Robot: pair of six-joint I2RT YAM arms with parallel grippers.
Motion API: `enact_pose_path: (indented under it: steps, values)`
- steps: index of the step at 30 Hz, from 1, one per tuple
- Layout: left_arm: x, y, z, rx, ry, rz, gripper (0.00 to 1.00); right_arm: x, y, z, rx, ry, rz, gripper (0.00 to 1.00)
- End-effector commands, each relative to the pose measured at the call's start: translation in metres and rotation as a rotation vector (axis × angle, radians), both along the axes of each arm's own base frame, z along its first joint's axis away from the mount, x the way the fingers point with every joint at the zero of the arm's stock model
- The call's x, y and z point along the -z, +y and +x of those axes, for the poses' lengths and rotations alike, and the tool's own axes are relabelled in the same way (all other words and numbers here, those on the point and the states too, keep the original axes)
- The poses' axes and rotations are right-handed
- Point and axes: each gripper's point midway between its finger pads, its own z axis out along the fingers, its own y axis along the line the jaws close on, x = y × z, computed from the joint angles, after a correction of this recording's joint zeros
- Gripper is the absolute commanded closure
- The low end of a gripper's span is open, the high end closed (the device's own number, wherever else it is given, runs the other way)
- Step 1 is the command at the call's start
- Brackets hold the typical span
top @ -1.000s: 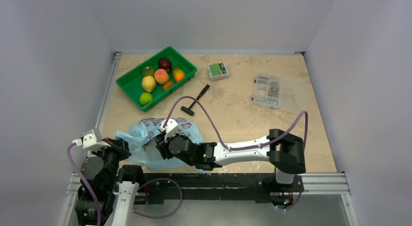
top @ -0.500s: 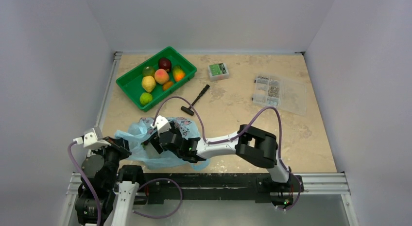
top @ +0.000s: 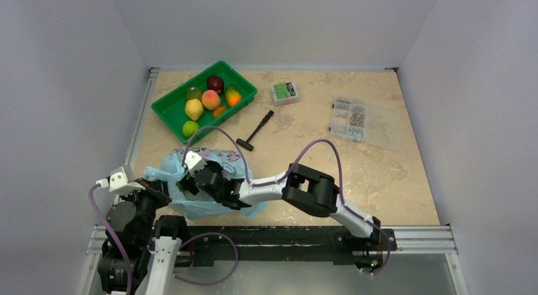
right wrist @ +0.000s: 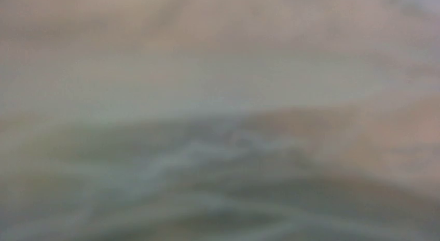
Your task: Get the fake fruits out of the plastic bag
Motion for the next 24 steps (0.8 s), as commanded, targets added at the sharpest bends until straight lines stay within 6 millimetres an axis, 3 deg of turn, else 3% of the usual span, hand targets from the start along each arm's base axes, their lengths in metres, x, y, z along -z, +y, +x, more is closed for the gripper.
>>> enact_pose_path:
  steps: [1,5,12,18,20,24]
  values:
    - [-0.005,-0.001,0.005,0.005,-0.009,0.005,1.00,-0.012,0.015,0.014,0.004,-0.048,0.024,0.18]
    - [-0.005,-0.001,0.005,0.006,-0.010,0.005,1.00,-0.009,0.021,0.010,-0.037,-0.032,0.018,0.37]
    - [-0.006,-0.001,0.005,0.005,-0.016,0.005,1.00,-0.053,0.010,-0.003,-0.070,0.003,0.091,0.75]
    - [-0.006,-0.001,0.004,0.005,-0.021,0.004,1.00,-0.107,-0.012,-0.025,-0.133,0.053,0.186,0.95]
    - [-0.006,-0.001,0.003,0.004,-0.023,0.005,1.00,-0.112,-0.023,-0.033,-0.152,0.070,0.196,1.00]
    - [-0.007,0.000,0.003,0.002,-0.027,0.005,1.00,-0.120,-0.041,-0.050,-0.198,0.129,0.231,1.00]
